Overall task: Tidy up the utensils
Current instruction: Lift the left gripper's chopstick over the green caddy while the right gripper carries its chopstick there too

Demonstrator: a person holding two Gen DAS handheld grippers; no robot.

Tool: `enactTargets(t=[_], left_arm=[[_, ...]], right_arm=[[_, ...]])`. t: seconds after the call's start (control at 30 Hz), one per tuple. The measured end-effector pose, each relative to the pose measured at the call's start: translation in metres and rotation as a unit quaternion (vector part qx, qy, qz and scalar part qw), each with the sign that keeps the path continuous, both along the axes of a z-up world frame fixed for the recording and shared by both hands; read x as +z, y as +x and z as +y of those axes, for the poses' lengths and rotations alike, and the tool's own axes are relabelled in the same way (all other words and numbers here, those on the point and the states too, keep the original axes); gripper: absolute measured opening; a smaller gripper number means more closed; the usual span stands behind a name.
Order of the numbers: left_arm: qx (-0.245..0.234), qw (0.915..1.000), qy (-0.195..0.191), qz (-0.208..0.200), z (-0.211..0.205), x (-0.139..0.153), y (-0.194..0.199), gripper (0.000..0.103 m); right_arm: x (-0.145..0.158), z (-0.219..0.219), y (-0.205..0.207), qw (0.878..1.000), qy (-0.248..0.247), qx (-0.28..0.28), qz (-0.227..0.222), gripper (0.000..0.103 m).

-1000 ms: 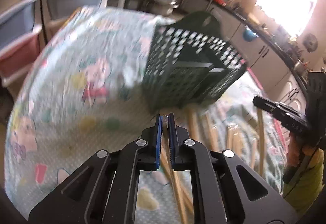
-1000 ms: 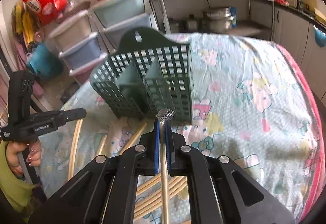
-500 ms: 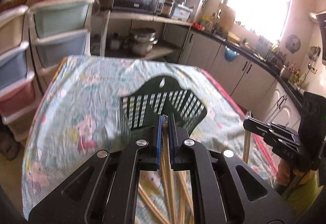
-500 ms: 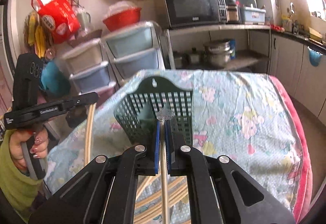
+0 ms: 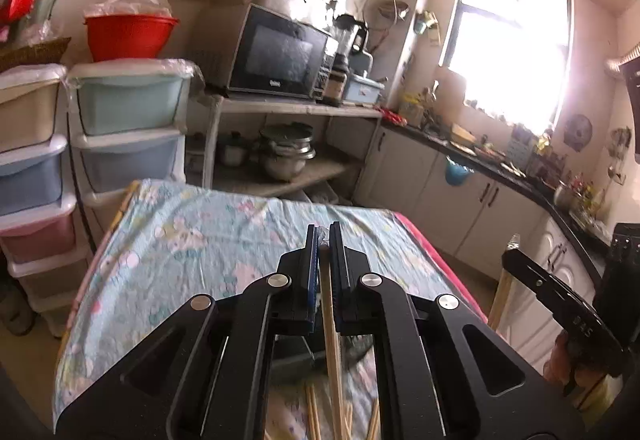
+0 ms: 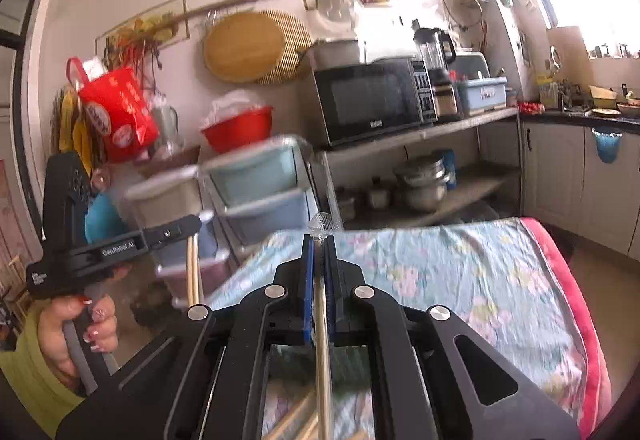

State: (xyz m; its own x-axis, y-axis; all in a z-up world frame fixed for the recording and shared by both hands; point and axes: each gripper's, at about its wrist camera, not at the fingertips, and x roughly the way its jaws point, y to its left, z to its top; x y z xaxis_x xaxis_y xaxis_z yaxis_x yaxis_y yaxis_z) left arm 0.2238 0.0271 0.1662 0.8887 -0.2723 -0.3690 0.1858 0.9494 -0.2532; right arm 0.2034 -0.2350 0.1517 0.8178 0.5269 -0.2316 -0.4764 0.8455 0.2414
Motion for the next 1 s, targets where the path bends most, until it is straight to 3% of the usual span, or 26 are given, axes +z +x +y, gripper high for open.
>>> enactTargets(t=[0.6,0.8,1.0], left_arm=[[0.085,0.9925,0.001,-0.088,0.014,0.042,0.033,0.003],[0.118,0.989,0.002,-0.089,0.023,0.034,0.046,0.003],[0.132,0.9865,0.006,-0.097,0.024,0.016,0.051,0.003]], right_arm=[[0.032,0.03,0.05,0.996,0.024,-0.027,-0.076,0.005],[0.027,0.038,0.067,0.995,0.033,-0.038,-0.089,0.005],[0.017,0.051,0.076,0.992,0.013,-0.066,-0.107,0.005]])
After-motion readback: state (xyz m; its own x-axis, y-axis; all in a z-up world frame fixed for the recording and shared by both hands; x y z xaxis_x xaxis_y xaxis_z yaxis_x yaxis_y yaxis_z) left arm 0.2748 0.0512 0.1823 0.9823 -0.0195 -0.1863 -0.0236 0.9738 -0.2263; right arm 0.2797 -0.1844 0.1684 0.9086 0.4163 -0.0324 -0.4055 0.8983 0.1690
